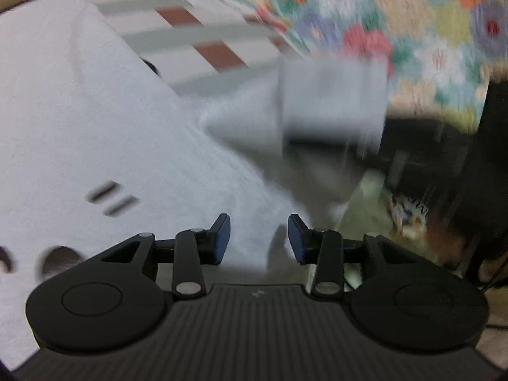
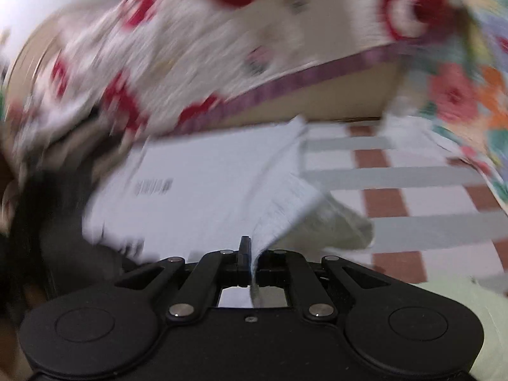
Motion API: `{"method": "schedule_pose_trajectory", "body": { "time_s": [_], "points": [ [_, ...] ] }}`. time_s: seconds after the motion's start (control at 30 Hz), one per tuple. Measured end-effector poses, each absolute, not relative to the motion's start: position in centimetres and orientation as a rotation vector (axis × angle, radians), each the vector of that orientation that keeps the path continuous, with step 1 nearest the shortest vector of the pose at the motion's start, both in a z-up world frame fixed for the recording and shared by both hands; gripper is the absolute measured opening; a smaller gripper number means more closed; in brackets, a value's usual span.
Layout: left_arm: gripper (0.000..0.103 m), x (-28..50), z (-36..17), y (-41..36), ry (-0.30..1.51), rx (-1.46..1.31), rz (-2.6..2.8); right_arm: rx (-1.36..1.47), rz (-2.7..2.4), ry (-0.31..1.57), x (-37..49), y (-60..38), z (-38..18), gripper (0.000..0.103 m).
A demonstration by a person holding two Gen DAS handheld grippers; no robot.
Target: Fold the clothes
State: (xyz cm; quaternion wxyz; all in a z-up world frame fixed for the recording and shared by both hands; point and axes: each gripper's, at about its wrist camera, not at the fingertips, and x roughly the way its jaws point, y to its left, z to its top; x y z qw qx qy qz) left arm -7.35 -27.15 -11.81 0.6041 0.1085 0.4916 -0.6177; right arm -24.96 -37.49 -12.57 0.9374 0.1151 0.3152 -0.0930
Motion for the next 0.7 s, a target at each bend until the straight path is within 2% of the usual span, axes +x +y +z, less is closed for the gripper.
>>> {"method": "schedule_pose_trajectory", "body": {
  "time_s": [0.2, 0.4, 0.47, 0.53, 0.7],
  "points": [
    [0.046, -1.1, -11.8, -23.7, 1.231, -0.017, -1.257, 0.212, 0.045, 0.688, -25.1, -34.3, -13.8, 0.005],
    [0.047, 0.3, -12.9, -24.6, 1.220, -0.055, -1.249, 0.183, 0.118, 0.878, -24.0, -33.3, -16.8, 0.006],
    [0.049, -0.4, -12.6, -25.4, 1.204, -0.018, -1.291, 0.175, 0.120, 0.898, -24.5, -33.0, -16.8, 0.009],
    [0.050, -1.7, -12.0, -26.3, 1.179, 0.033, -1.352, 0.168, 0.127, 0.930, -24.9, -33.1, -16.9, 0.019],
    [0.053, -7.2, -10.9, -28.4, 1.087, 0.314, -1.550, 0.186, 0.158, 1.052, -25.9, -33.3, -17.0, 0.022]
  ]
}}
